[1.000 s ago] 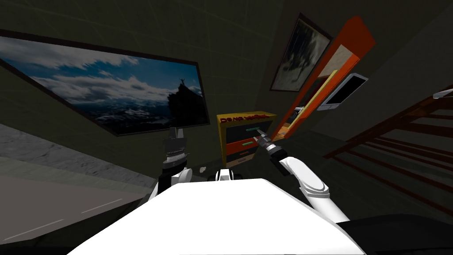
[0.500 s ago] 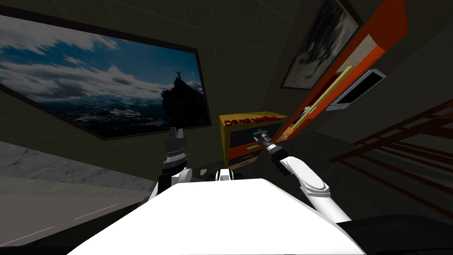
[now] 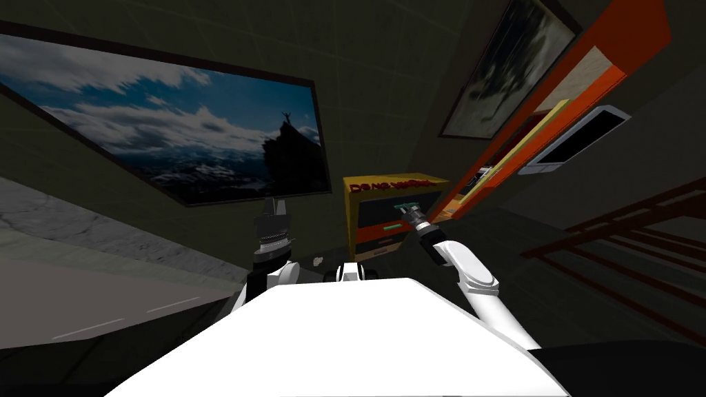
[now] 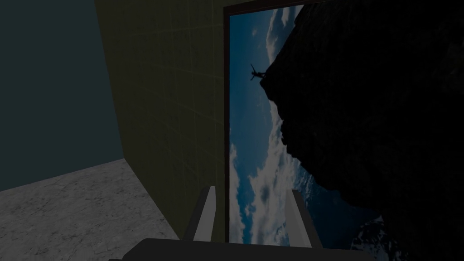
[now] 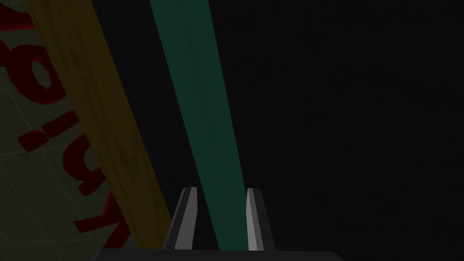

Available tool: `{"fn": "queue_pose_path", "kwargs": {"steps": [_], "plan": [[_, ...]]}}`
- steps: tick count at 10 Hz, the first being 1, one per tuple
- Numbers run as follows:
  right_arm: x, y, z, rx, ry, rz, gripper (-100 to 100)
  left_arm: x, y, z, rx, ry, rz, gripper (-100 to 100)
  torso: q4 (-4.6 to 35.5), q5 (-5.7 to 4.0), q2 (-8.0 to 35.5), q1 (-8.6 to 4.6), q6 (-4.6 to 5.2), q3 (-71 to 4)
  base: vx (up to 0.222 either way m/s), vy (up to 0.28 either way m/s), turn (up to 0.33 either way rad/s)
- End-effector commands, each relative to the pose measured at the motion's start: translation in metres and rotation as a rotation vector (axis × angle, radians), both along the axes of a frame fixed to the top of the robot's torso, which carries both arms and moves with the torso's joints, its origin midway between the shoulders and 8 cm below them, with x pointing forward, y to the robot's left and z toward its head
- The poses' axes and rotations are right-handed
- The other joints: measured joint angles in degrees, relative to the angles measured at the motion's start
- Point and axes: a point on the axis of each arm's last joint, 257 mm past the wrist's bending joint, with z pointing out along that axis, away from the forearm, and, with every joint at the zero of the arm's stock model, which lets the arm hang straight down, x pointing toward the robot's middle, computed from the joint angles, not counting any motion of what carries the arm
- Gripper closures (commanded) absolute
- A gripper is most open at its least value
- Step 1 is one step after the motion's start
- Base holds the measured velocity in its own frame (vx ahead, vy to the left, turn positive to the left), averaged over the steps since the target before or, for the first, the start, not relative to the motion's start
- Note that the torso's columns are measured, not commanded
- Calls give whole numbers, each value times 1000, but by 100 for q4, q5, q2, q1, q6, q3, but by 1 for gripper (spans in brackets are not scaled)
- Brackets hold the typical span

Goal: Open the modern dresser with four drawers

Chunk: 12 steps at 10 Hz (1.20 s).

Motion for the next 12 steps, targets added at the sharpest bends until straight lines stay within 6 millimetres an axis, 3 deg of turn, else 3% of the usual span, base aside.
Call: {"fn": "queue_pose_path", "kwargs": {"steps": [1,6,7,12], "plan": [[12,-12,15,153,-23,-9,100,0,0,0,0,0,0,0,-4,13,-22,29,-4,-16,10,6,-1],[11,-12,23,314,-31,25,100,0,0,0,0,0,0,0,9,14,20,34,-20,11,9,2,-6],[4,-2,13,189,-6,35,100,0,0,0,0,0,0,0,11,18,21,41,-22,11,-28,22,-24],[-14,14,10,-78,-4,51,100,0,0,0,0,0,0,0,-15,21,12,108,-64,9,-62,10,-55]]}}
